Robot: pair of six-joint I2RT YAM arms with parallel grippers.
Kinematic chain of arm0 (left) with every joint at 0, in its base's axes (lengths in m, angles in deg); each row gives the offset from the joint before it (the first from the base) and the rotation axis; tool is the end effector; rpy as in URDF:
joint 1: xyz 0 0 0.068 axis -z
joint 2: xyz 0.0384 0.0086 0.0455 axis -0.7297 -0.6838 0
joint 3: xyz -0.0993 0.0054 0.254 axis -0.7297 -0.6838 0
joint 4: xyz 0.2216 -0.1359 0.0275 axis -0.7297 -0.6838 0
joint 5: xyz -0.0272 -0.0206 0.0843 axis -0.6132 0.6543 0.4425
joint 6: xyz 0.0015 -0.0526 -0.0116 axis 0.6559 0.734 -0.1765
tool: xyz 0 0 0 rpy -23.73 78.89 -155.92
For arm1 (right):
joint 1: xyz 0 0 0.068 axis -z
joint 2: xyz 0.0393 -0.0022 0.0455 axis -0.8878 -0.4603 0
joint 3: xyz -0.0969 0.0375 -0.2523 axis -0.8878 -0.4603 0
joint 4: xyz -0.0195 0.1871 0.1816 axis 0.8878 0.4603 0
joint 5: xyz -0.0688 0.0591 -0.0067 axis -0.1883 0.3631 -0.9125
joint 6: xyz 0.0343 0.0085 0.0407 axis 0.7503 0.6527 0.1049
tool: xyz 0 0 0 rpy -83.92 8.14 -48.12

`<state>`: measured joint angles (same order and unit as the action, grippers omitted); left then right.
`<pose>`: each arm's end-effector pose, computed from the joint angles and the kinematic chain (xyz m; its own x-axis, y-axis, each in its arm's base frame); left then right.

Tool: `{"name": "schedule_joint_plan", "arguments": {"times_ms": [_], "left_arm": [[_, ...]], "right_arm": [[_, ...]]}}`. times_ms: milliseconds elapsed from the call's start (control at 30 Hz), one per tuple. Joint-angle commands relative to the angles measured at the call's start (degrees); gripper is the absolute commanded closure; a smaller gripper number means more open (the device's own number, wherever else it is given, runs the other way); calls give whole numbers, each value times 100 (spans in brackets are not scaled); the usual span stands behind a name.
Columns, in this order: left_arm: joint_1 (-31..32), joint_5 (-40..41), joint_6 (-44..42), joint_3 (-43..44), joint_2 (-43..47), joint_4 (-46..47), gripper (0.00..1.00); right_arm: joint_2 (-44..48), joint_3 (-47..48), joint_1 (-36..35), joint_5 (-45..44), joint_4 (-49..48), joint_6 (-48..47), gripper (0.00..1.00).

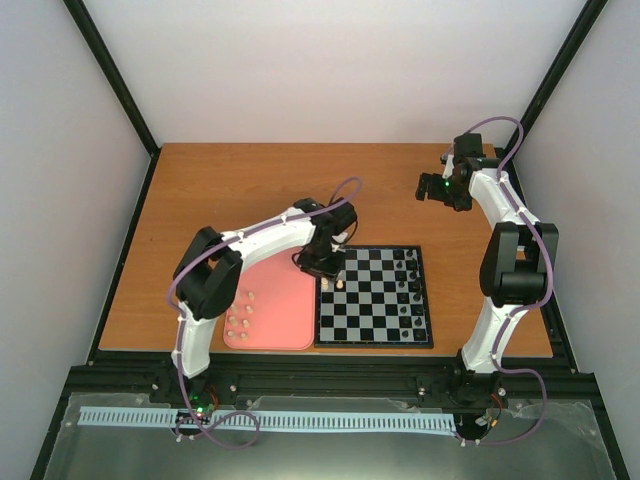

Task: Set up the chess pieces on the board
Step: Place the chess piece on the chessboard, then pick up the chess piece from the storage box.

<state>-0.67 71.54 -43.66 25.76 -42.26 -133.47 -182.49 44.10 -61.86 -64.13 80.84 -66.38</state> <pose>0.2689 -0.2867 0.1959 -0.9255 0.3786 -0.0094 0.3761 0.9160 -0.1396 0.4092 0.0016 0.2453 -0.8950 0.1546 -0.4184 0.0581 0.9704 0.2342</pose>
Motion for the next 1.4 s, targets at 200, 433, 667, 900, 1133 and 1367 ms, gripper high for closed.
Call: {"name": "schedule_joint_plan", "arguments": {"times_ms": [200, 433, 667, 900, 1133, 1367], "left_arm": [[4, 435, -75, 275, 897, -557, 49], [-994, 632, 107, -647, 1792, -544, 45], [-2158, 891, 235, -2013, 2589, -319, 41], [-2651, 838, 196, -2718, 2901, -163, 42], [-2557, 817, 101, -2531, 3013, -256, 47], [-1865, 779, 199, -2491, 2732, -143, 52]], "right_arm": [[143, -67, 59, 26, -98, -38, 0], [132, -95, 58, 49, -120, -30, 0], [102, -132, 58, 77, -142, -12, 0], [103, -132, 54, 75, -123, -27, 0], [119, -191, 52, 71, -131, -21, 0], [99, -198, 48, 62, -131, -12, 0]]}}
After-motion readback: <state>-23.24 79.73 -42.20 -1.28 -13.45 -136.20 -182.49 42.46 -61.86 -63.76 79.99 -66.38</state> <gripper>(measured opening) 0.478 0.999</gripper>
